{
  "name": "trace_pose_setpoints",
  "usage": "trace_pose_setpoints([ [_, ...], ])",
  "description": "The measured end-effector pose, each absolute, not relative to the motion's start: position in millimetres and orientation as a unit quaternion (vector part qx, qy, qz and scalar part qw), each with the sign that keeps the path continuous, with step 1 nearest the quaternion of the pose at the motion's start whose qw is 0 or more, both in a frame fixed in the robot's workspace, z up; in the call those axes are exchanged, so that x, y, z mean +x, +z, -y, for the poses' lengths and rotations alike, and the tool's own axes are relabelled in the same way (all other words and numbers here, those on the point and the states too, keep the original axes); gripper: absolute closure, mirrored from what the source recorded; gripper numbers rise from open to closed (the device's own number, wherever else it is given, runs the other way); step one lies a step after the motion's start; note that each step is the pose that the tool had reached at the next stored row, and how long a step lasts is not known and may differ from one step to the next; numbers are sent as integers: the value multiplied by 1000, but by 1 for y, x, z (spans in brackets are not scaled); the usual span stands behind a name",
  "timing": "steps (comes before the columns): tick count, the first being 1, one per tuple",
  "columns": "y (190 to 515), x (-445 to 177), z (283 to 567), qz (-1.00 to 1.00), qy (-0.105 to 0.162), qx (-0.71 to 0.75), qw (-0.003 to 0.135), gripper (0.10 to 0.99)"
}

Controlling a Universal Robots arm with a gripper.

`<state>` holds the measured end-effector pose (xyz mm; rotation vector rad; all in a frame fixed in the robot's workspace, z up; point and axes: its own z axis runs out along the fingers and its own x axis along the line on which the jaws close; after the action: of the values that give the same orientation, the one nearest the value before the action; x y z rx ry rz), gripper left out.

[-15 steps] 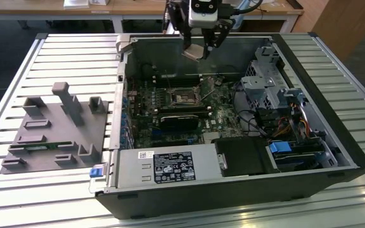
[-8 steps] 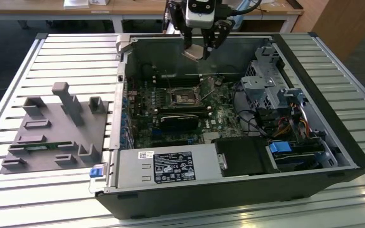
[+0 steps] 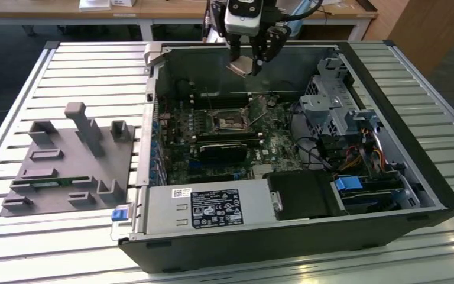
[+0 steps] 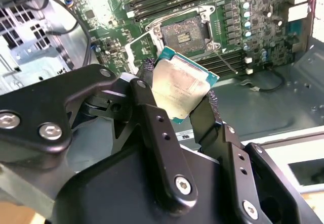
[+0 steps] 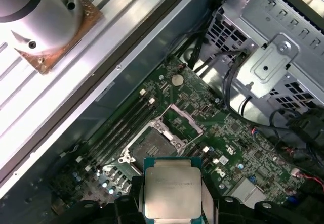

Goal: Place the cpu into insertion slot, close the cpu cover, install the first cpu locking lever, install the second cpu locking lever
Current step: 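Place the cpu into insertion slot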

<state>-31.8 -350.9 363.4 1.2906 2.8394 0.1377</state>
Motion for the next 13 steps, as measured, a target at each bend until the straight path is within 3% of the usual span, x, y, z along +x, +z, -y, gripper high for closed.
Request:
trace_pose_setpoints([
  [13,361,-32,351,-873,43,486,13,545],
])
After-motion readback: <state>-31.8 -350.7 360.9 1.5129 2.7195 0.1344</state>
